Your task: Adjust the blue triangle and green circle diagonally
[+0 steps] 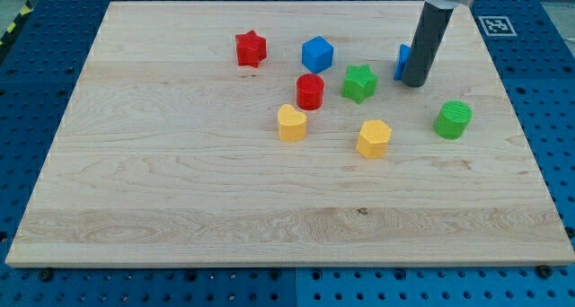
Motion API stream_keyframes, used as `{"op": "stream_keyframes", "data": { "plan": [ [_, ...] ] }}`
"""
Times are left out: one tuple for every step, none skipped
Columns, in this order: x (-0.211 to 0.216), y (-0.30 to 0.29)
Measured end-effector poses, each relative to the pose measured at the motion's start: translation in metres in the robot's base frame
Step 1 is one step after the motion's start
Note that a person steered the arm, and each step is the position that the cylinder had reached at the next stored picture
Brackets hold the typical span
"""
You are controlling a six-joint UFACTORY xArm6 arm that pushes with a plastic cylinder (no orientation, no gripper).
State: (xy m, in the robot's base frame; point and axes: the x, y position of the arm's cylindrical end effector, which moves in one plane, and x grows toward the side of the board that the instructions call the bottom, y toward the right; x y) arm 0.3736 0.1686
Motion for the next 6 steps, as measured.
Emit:
{"op": "stream_keyframes", "data": {
  "plan": [
    [-0.001, -0.008],
    [-0.001, -0.013],
    [0.009, -0.006],
    [0.037, 0.024],
    [0.045, 0.052],
    [0.053, 0.074]
  ]
}}
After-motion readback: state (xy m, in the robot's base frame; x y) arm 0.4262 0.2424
